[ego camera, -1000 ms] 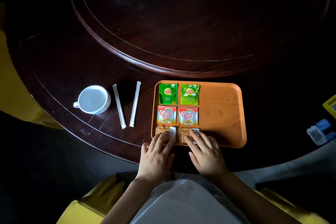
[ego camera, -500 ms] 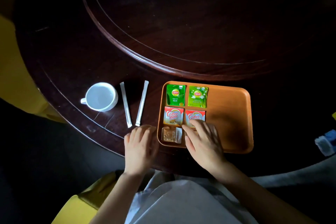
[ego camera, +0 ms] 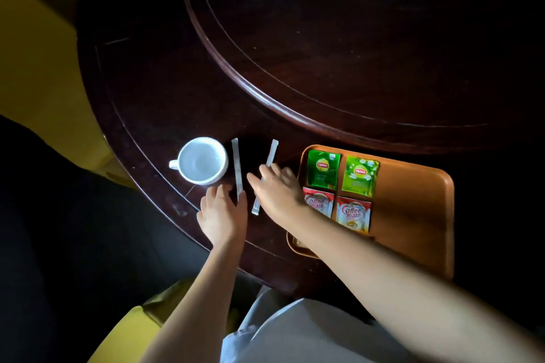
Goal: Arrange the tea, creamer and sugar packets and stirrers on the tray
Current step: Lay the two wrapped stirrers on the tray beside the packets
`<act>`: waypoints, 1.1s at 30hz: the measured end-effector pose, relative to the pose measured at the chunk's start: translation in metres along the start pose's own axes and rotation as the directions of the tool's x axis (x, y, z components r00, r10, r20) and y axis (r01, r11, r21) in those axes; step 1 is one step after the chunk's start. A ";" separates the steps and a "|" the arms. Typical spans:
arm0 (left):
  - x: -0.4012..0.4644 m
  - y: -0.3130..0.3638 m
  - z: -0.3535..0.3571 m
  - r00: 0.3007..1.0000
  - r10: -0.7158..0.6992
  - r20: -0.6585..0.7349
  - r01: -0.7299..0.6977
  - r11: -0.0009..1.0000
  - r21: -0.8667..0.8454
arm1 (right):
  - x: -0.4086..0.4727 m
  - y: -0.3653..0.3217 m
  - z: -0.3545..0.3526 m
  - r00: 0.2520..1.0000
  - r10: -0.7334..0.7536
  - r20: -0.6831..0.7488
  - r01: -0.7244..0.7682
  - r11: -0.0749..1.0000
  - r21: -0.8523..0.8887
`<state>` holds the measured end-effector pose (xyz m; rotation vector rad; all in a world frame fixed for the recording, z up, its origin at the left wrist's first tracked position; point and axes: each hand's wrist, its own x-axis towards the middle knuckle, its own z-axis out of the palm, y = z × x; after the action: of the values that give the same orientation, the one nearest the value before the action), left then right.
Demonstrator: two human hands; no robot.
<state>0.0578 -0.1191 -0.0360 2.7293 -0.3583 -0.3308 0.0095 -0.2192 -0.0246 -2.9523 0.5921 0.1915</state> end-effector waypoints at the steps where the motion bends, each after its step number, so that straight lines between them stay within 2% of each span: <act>1: 0.000 0.000 0.002 1.000 -0.007 0.001 0.007 1.000 -0.005 | 0.002 -0.002 0.001 1.000 0.002 0.026 -0.002 1.000 -0.005; 7: 0.007 -0.005 0.004 1.000 0.008 0.020 -0.007 1.000 -0.014 | -0.002 0.003 0.010 1.000 -0.017 0.013 0.016 0.995 0.095; 13: 0.009 -0.001 0.004 0.997 -0.057 0.055 0.061 0.996 -0.065 | 0.003 0.005 0.015 0.998 0.062 0.012 -0.063 0.985 0.163; 17: 0.006 -0.001 0.001 0.994 -0.094 0.052 0.098 0.990 -0.098 | 0.007 0.000 0.013 0.977 0.212 0.018 -0.212 0.969 0.124; 19: 0.006 -0.002 -0.001 0.993 -0.104 0.060 0.109 0.991 -0.081 | 0.012 -0.001 0.007 0.950 0.300 0.088 -0.310 0.942 0.132; 23: 0.006 -0.001 -0.004 0.987 -0.137 0.089 0.144 0.987 -0.077 | 0.020 -0.003 -0.002 0.925 0.345 0.157 -0.367 0.919 0.146; 27: 0.004 0.000 -0.009 0.977 -0.171 0.130 0.183 0.979 -0.088 | 0.020 -0.006 -0.006 0.888 0.404 0.219 -0.451 0.859 0.242; 33: 0.001 -0.003 -0.019 0.951 -0.233 0.205 0.273 0.943 -0.192 | 0.014 -0.007 -0.004 0.847 0.468 0.251 -0.531 0.771 0.352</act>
<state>0.0648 -0.1105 -0.0205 2.5341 -0.0095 -0.6491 0.0256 -0.2188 -0.0222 -2.2920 1.2250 0.2922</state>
